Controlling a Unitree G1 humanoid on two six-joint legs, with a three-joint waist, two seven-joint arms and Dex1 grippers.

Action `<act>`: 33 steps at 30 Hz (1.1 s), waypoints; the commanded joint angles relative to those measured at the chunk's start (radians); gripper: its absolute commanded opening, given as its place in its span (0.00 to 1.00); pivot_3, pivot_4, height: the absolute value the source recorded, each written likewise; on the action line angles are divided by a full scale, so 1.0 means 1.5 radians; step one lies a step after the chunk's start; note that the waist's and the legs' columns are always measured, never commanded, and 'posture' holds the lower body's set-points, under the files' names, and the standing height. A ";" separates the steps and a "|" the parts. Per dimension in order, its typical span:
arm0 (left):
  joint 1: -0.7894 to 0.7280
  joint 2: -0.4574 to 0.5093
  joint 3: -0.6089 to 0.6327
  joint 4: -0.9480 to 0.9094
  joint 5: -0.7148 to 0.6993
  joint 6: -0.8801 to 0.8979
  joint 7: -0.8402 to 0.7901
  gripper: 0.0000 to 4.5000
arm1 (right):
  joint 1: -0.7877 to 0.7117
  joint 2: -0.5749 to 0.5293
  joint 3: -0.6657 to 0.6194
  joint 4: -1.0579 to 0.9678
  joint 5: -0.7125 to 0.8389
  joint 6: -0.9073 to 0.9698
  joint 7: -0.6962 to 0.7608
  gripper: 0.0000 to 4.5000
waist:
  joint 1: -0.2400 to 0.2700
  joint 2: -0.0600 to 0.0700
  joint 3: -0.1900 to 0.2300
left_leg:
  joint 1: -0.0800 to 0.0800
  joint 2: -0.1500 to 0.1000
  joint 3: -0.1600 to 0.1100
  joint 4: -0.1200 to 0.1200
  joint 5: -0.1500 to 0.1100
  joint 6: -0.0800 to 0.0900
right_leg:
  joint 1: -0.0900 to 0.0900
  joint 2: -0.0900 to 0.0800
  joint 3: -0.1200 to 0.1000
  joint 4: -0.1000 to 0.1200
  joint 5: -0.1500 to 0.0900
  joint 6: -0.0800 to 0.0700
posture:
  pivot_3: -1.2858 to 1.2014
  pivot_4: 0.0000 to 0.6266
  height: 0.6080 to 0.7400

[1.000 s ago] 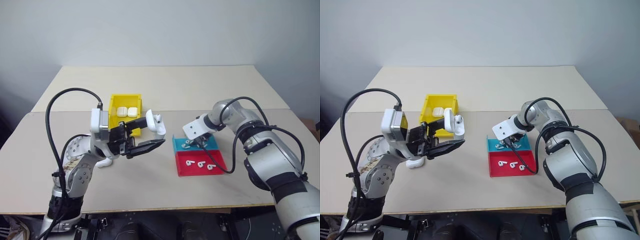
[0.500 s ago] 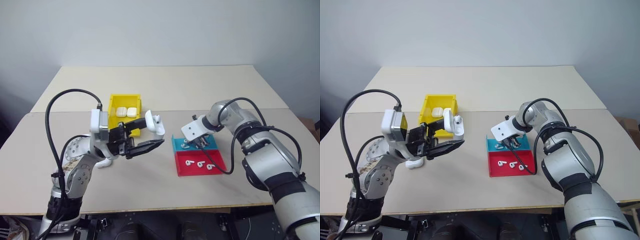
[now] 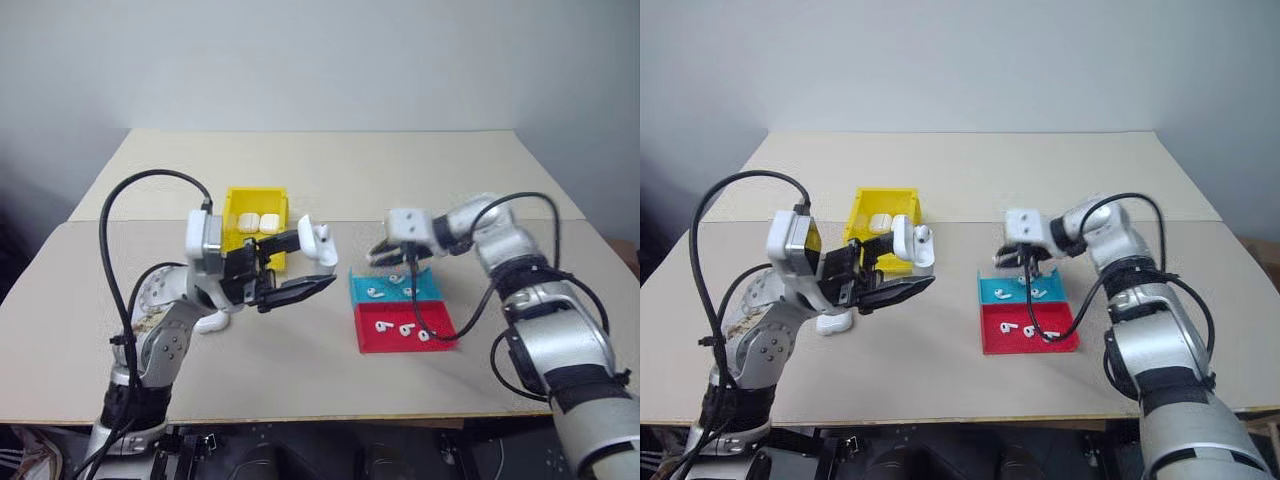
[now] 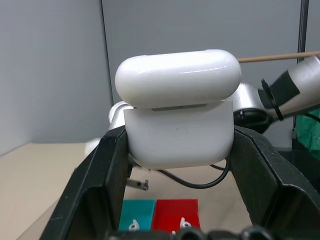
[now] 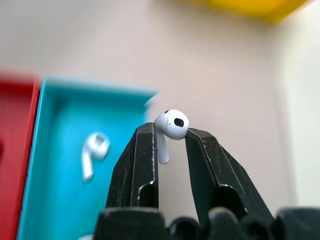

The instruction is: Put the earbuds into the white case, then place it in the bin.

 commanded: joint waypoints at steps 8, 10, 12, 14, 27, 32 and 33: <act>-0.080 -0.041 -0.012 0.072 -0.024 0.008 -0.017 0.62 | 0.311 0.031 -0.358 -0.800 0.735 0.665 -0.414 0.14 | 0.005 0.000 0.000 | 0.002 0.000 -0.001 -0.001 -0.003 0.005 | 0.001 0.001 0.000 0.001 0.000 -0.001 | 0.52 0.24 1.00; -0.093 -0.057 -0.022 0.086 -0.015 0.003 -0.021 0.62 | 0.323 0.055 -0.344 -0.857 0.801 0.673 -0.506 0.14 | 0.003 0.000 0.000 | 0.003 0.000 -0.002 -0.002 -0.003 0.005 | 0.001 0.001 0.000 0.000 0.000 -0.001 | 0.52 0.24 1.00; -0.100 -0.069 -0.029 0.093 -0.009 0.002 -0.022 0.62 | 0.335 0.065 -0.325 -0.896 0.832 0.670 -0.560 0.14 | 0.003 0.000 0.000 | 0.003 0.000 -0.002 -0.003 -0.003 0.005 | 0.001 0.001 0.000 0.000 0.000 -0.001 | 0.52 0.24 1.00; -0.104 -0.078 -0.035 0.093 -0.008 0.003 -0.025 0.62 | 0.346 0.071 -0.299 -0.918 0.836 0.661 -0.593 0.14 | 0.004 0.000 0.000 | 0.002 0.000 -0.001 -0.003 -0.003 0.005 | 0.000 0.001 0.000 0.000 0.000 -0.001 | 0.52 0.24 1.00; -0.118 -0.084 -0.030 0.109 -0.003 0.006 -0.044 0.62 | 0.390 0.023 -0.218 -0.939 0.778 0.622 -0.605 0.14 | 0.007 0.000 0.000 | 0.001 0.000 -0.002 -0.002 -0.003 0.005 | 0.000 0.001 0.000 -0.001 0.000 -0.001 | 0.52 0.24 1.00; -0.113 -0.083 -0.031 0.105 0.000 0.002 -0.043 0.62 | 0.405 -0.013 -0.210 -0.942 0.774 0.613 -0.567 0.52 | 0.007 0.000 0.000 | 0.001 0.000 -0.002 -0.002 -0.003 0.005 | 0.000 0.001 0.000 -0.001 0.000 -0.001 | 0.52 0.24 1.00; -0.113 -0.084 -0.031 0.104 0.000 0.001 -0.043 0.62 | 0.404 -0.017 -0.207 -0.941 0.770 0.611 -0.565 0.60 | 0.006 0.000 0.000 | 0.001 0.000 -0.002 -0.002 -0.003 0.005 | 0.000 0.001 0.000 -0.001 0.000 -0.001 | 0.52 0.24 1.00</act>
